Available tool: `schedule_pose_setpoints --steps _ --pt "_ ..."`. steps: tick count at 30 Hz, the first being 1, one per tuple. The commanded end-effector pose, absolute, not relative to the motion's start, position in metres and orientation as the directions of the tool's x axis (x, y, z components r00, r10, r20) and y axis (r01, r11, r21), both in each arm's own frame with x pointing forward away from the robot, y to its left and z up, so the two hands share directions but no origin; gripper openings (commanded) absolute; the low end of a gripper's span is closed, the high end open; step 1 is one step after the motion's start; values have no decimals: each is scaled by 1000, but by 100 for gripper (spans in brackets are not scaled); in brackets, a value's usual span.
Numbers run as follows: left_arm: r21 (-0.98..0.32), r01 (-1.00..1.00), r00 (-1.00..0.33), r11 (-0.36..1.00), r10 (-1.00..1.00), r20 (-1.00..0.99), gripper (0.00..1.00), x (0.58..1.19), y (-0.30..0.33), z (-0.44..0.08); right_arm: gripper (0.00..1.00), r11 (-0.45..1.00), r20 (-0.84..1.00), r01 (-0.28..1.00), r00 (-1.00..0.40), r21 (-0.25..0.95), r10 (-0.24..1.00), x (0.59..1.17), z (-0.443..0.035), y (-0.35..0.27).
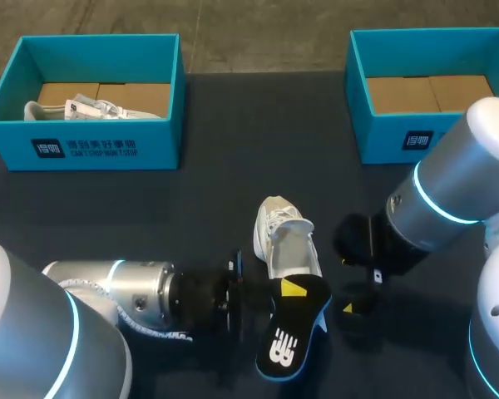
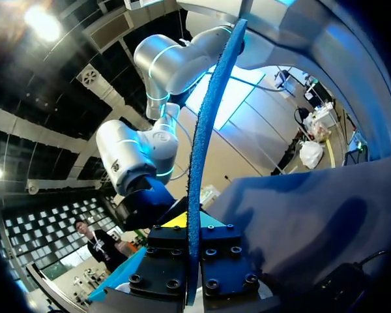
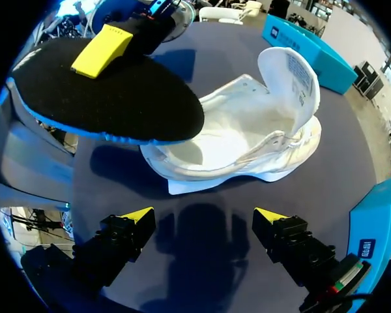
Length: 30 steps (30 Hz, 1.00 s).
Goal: Take the shoe out of the shoebox, open the shoe tongue, remove and reinsert the insole, then place the shoe into the shoebox
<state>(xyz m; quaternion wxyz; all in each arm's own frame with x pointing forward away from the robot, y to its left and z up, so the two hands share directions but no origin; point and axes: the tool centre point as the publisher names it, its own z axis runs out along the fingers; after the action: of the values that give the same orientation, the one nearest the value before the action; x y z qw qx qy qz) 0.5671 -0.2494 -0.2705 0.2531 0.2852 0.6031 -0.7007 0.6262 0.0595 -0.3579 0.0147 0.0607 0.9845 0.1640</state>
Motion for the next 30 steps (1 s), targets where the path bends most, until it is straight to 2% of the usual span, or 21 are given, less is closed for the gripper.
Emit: schedule_pose_setpoints --steps 1,16,30 --pt "-713 692 -719 -113 -30 -694 0 566 -246 -261 100 939 -12 116 -992 323 127 626 -361 62" --pt "-820 566 -824 -91 -37 -565 0 588 -252 -272 100 939 -12 116 -992 323 127 626 -361 62" --pt "-827 553 -832 -104 -19 -554 0 581 -268 -274 100 939 -12 116 -992 323 127 626 -361 62"
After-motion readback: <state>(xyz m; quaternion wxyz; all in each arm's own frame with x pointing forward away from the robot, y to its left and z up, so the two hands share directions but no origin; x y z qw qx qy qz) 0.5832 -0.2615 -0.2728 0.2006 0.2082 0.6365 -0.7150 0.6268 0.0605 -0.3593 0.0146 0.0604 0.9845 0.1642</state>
